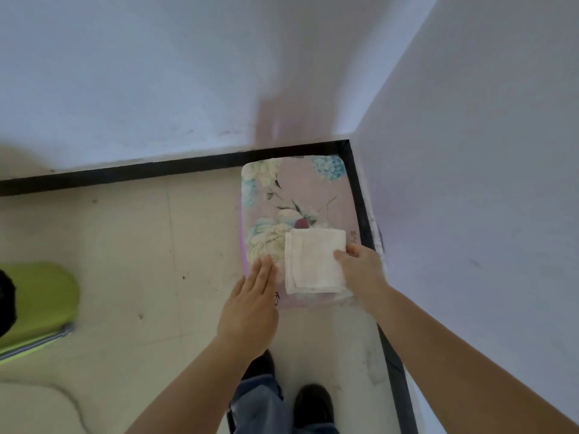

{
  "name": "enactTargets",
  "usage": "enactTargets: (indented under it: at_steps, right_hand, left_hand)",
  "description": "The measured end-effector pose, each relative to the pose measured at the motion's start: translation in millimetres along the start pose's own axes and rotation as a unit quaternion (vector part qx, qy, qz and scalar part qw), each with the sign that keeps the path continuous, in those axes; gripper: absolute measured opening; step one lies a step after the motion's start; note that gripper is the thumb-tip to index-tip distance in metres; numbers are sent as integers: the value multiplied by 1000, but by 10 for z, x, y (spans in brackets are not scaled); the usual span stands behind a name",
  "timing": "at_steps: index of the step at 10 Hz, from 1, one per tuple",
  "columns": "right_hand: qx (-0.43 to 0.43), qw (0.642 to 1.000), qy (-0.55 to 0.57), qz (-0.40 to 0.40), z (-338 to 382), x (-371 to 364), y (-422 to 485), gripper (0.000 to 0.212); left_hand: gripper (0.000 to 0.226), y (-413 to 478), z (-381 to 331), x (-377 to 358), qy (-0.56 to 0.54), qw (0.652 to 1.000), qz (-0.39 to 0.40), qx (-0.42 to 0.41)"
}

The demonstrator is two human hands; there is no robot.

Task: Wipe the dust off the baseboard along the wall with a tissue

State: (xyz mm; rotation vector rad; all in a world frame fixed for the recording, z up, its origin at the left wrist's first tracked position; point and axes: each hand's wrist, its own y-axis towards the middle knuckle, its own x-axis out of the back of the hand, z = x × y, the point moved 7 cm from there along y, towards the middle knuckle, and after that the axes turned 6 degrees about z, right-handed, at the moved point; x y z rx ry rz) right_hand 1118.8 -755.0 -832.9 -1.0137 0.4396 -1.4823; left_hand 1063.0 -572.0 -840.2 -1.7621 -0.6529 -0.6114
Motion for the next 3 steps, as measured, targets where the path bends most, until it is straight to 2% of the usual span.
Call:
enactTargets:
  at_steps: [1,3]
  right_hand:
    - [5,999,-35,-30,-34,97,69,23]
    - [34,989,-141,-27,217,198,-95,30]
  left_hand:
    - [69,29,46,-58,35,999,31,-1]
    - [67,45,-34,184,49,993,111,1]
